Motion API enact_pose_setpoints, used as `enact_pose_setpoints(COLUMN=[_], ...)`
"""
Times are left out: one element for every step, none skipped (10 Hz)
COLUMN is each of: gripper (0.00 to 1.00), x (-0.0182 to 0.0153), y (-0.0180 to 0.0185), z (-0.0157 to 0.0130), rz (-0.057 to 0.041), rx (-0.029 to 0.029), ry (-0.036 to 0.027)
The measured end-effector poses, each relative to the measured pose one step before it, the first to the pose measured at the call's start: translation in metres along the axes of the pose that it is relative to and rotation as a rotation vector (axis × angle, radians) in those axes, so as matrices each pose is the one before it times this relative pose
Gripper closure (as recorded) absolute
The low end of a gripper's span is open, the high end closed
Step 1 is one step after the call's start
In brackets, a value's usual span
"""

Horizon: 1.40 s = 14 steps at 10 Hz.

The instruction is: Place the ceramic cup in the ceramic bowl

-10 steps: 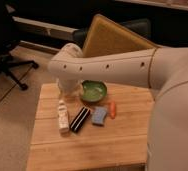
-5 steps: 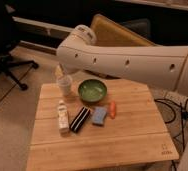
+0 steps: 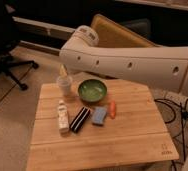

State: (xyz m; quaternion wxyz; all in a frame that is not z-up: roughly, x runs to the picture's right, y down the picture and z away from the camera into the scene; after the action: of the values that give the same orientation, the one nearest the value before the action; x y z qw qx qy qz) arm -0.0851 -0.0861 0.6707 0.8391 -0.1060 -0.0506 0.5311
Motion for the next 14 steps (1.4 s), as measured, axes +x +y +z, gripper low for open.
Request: enact_pose_setpoints(gripper=[0.35, 0.35, 0.35, 0.35, 0.35, 0.35, 0.35, 0.35, 0.35, 0.35, 0.35, 0.35, 0.35, 0.35], x=[-0.00246, -0.00446, -0.00203, -0.00204, -0.00217, 0.00043, 0.00274, 0.00237, 0.00235, 0.00114, 0.00057, -0.00009, -0.00022, 0.00052], y=[-0.00504, -0.00973, -0.00932, -0.00769, -0.01027, -0.01284, -0.01046, -0.00453, -0.00204, -0.00085, -0.00156, 0.00075, 0.00003, -0.00041], z=[0.00793, 0.01993, 0.01333, 0.01337, 0.01452, 0.01852, 0.0159, 0.01271, 0.01534, 0.0064, 0.00136, -0.00007, -0.00022, 0.00007], rz=[-0.01401, -0.03624, -0.01488, -0.01218, -0.00772, -0.00517, -0.00373, -0.00238, -0.00423, 0.00006, -0.00081, 0.00175, -0.0001, 0.00116], rx=[0.00549, -0.00193, -0.00318, -0.00814, -0.00924, -0.01262, -0.01392, -0.01944, -0.02958, -0.0145, -0.00055, -0.00218, 0.00008, -0.00019], ry=[0.0015, 0.00158, -0.00127, -0.00315, -0.00303, 0.00621, 0.01358, 0.01263, 0.01442, 0.00549, 0.00134, 0.00018, -0.00044, 0.00031])
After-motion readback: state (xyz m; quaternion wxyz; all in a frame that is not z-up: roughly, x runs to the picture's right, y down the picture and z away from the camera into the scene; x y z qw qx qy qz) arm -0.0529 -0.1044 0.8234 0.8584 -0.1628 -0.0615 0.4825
